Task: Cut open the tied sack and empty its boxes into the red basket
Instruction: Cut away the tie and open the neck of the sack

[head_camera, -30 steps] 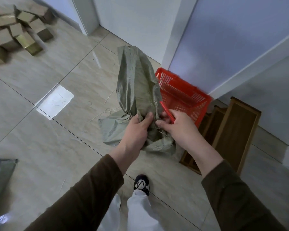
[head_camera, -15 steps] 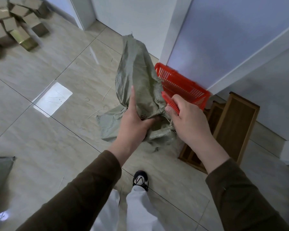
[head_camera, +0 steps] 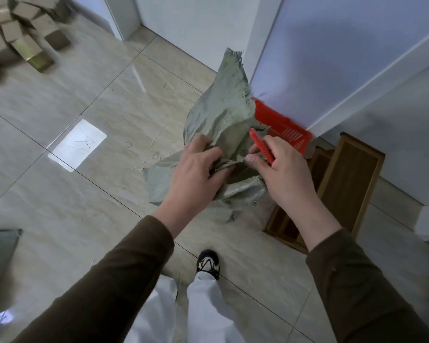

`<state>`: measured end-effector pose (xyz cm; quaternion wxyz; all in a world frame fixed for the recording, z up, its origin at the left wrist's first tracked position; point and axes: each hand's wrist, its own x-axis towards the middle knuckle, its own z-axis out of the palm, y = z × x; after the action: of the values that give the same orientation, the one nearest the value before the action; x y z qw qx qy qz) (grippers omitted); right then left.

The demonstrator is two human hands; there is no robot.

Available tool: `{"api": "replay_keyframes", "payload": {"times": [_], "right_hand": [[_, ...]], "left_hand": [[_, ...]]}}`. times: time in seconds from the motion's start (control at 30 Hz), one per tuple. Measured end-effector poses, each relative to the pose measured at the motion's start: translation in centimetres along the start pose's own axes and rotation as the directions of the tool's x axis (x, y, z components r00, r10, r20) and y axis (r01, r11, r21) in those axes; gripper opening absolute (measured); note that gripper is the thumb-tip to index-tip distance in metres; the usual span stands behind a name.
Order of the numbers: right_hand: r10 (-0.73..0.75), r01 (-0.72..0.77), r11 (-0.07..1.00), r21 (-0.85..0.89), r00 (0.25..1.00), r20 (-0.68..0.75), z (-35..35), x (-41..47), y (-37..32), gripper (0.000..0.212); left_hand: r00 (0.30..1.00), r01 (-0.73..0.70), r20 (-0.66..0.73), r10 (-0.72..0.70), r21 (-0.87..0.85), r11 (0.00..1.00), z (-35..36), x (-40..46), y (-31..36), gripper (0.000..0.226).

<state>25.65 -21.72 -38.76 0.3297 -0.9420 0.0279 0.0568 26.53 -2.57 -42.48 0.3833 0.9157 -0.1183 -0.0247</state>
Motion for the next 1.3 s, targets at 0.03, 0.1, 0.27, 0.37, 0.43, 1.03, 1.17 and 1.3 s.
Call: {"api": "replay_keyframes", "payload": {"times": [0.03,0.1,0.27,0.37,0.43,1.03,1.17,1.3], "right_hand": [[0.001,-0.001,1.000,-0.030,1.000,-0.015,0.0,0.1,0.2,0.017],[0.000,-0.005,0.997,-0.073,0.998,-0.066,0.2,0.3,0.5,0.022],[-0.002,-0.003,0.997,-0.082,0.998,-0.068,0.5,0.2,0.3,0.021],[-0.002,-0.004,0.995,-0.098,0.998,-0.066,0.3,-0.2,0.0,0.020],[-0.009,0.004,0.991,-0.136,0.999,-0.035,0.0,-0.7,-0.2,0.029],[-0.065,0.088,0.822,-0.562,0.996,0.061,-2.8,-2.5,-2.4,0.032],[-0.083,0.085,0.824,-0.561,0.996,0.030,-2.4,-2.2,-2.3,0.036],[-0.122,0.080,0.839,-0.538,0.992,-0.043,-2.1,-2.1,-2.0,0.034]], "left_hand": [[0.999,-0.019,0.039,0.020,-0.021,1.000,-0.1,0.1,-0.1,0.030],[0.995,0.002,0.100,0.008,-0.099,0.995,0.1,0.2,-0.3,0.037],[0.960,0.247,0.216,-0.176,-0.371,0.895,0.4,0.4,-0.9,0.016],[0.945,0.308,0.241,-0.219,-0.439,0.844,0.4,0.6,-0.7,0.022],[0.923,0.383,0.260,-0.282,-0.576,0.723,0.2,0.8,-0.3,0.017],[0.955,0.292,0.171,-0.244,-0.693,0.659,-0.3,0.7,0.5,0.052],[0.961,0.275,0.210,-0.180,-0.642,0.715,-0.3,1.1,0.2,0.059],[0.904,0.427,0.311,-0.292,-0.647,0.632,0.1,1.4,0.0,0.042]]}}
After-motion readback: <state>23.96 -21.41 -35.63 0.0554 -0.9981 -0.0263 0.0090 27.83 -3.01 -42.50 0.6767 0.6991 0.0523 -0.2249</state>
